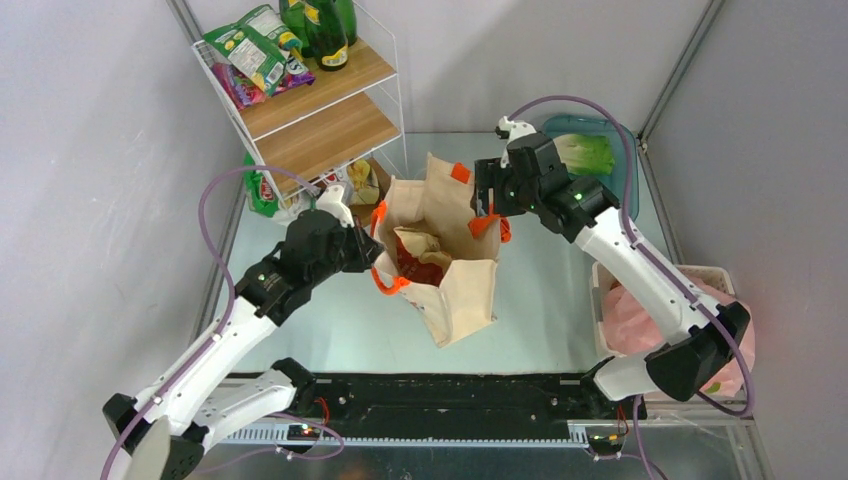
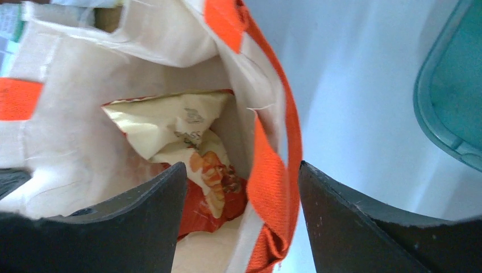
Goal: Place the mixed food into the grocery bags and tie them
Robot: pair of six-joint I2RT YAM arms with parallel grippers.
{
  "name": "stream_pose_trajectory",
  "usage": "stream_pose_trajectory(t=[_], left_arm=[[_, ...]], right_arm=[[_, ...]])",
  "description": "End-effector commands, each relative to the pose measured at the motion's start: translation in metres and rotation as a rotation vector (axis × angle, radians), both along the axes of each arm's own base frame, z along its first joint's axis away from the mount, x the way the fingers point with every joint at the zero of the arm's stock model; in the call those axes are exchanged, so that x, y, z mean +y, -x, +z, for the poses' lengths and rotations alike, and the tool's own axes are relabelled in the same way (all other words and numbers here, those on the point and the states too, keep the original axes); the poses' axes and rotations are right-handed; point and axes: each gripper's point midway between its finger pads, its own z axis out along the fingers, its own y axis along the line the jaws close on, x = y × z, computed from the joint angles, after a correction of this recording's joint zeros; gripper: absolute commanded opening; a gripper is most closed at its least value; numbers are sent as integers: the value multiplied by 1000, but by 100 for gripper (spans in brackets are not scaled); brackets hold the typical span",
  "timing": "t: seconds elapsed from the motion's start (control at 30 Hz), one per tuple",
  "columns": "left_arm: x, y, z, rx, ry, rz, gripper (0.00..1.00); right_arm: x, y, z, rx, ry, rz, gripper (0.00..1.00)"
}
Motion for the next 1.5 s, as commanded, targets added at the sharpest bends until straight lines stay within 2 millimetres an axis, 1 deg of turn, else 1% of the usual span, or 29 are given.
stream_pose_trajectory(t=[0.0, 0.17, 0.23, 0.3, 0.33, 0.37, 0.4, 0.47, 0.63, 0.67, 0.7, 0.73, 0.77, 0.8, 0.83, 0.93, 1.07, 1.1, 1.13, 1.17, 1.2, 1.23, 1.27, 1.3, 1.33, 1.37, 1.4, 1.43, 1.47], left_arm=[[0, -3, 15, -59, 34, 1, 0], [1, -6, 17, -66, 25, 9, 0], [-1, -8, 16, -60, 17, 6, 0], [-4, -12, 22, -69, 15, 1, 0], [-5, -14, 24, -76, 6, -6, 0], [-7, -18, 28, -80, 2, -10, 0], [-8, -20, 29, -85, -10, -19, 0], [-15, -27, 37, -96, -21, -38, 0], [-39, -57, 55, -102, -41, -80, 0], [-46, -64, 48, -75, -49, -94, 0], [-54, -66, 58, -86, -28, -123, 0], [-61, -72, 52, -64, -34, -137, 0], [-67, -75, 60, -75, -21, -154, 0], [-71, -81, 55, -61, -29, -156, 0], [-73, -87, 65, -81, -25, -154, 0], [-76, -112, 72, -91, -39, -131, 0], [-67, -145, 82, -129, -100, -81, 0], [-64, -150, 82, -132, -116, -74, 0], [-58, -162, 86, -158, -157, -46, 0], [-53, -170, 81, -151, -188, -28, 0], [-46, -179, 89, -184, -224, -2, 0], [-41, -185, 85, -181, -251, 12, 0], [-36, -191, 92, -207, -281, 28, 0], [-30, -198, 89, -204, -305, 43, 0], [-25, -203, 95, -226, -326, 49, 0], [-21, -208, 94, -228, -352, 65, 0], [-16, -211, 99, -247, -375, 73, 0], [-11, -214, 99, -252, -403, 92, 0], [-8, -216, 102, -267, -429, 92, 0]], right_arm=[[-8, -6, -24, 55, 33, 9, 75], [2, -13, -53, 121, 43, 23, 73], [4, -16, -62, 139, 45, 17, 65], [3, -16, -64, 140, 39, 1, 47], [2, -16, -64, 136, 36, -6, 32], [0, -14, -57, 120, 21, -13, 25], [-4, -15, -54, 107, 21, -32, 9], [-10, -12, -43, 80, 1, -67, 0], [-30, 4, -15, 6, -36, -122, 0], [-35, 6, -15, 3, -37, -143, 0], [-39, 11, -6, -21, -56, -150, 0], [-44, 15, 0, -41, -75, -163, 0], [-45, 17, 1, -49, -84, -169, 0], [-48, 18, 4, -65, -99, -182, 0], [-49, 17, 4, -75, -107, -188, 0], [-47, 10, 2, -78, -118, -194, 0], [-33, -9, 0, -86, -166, -196, 0], [-26, -14, 4, -100, -201, -192, 0], [-21, -20, 1, -95, -210, -193, 0], [-15, -25, 7, -110, -252, -198, 0], [-9, -30, 3, -105, -261, -199, 0], [-2, -38, 4, -113, -296, -208, 0], [5, -40, 5, -118, -310, -205, 0], [13, -47, 7, -130, -341, -207, 0], [22, -50, 16, -153, -370, -201, 0], [29, -55, 11, -143, -377, -204, 0], [39, -56, 19, -162, -401, -194, 0], [46, -59, 15, -152, -405, -192, 0], [57, -59, 24, -167, -434, -173, 0]])
